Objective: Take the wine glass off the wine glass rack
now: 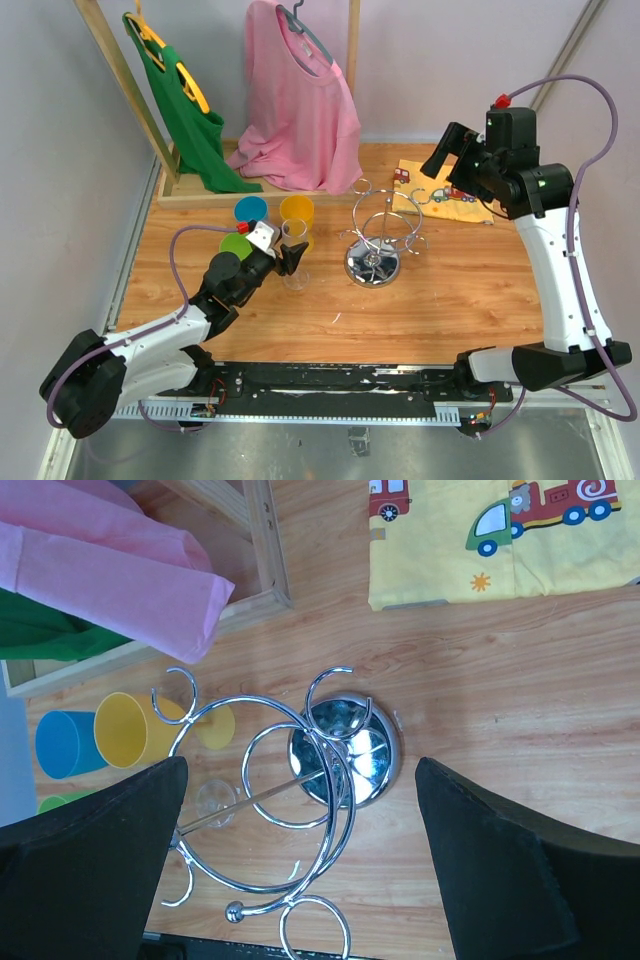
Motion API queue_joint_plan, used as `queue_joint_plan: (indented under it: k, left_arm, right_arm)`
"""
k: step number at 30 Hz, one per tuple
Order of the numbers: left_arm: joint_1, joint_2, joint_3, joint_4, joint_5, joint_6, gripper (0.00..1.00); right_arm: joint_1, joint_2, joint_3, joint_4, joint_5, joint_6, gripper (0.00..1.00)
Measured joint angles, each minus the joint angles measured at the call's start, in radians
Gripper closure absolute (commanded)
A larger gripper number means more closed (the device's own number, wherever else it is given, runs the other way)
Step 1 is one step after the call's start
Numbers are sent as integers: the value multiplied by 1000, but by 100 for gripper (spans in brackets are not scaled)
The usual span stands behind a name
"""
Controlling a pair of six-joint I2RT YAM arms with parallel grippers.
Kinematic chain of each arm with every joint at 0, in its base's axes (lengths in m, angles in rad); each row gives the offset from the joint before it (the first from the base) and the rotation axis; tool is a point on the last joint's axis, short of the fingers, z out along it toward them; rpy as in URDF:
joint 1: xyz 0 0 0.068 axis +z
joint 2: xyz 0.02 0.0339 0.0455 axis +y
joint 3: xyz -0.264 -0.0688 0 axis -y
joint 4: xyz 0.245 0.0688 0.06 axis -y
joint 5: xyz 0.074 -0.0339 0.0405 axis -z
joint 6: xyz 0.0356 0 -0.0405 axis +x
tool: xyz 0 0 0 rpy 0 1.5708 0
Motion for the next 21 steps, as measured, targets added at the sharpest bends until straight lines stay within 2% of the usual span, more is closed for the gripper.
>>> queue_joint_plan:
  k: [6, 10, 21]
  left_arm:
    - [0, 0, 0, -1, 2, 14, 33]
    - [0, -1, 1, -4, 10, 21, 24]
    - [0, -16, 2, -15, 40, 21, 23]
  right_arm:
    - [0, -1, -26, 1, 0, 0, 2]
    - [0, -3, -35, 1, 0, 0, 2]
    - [0, -26, -43, 2, 8, -1, 2]
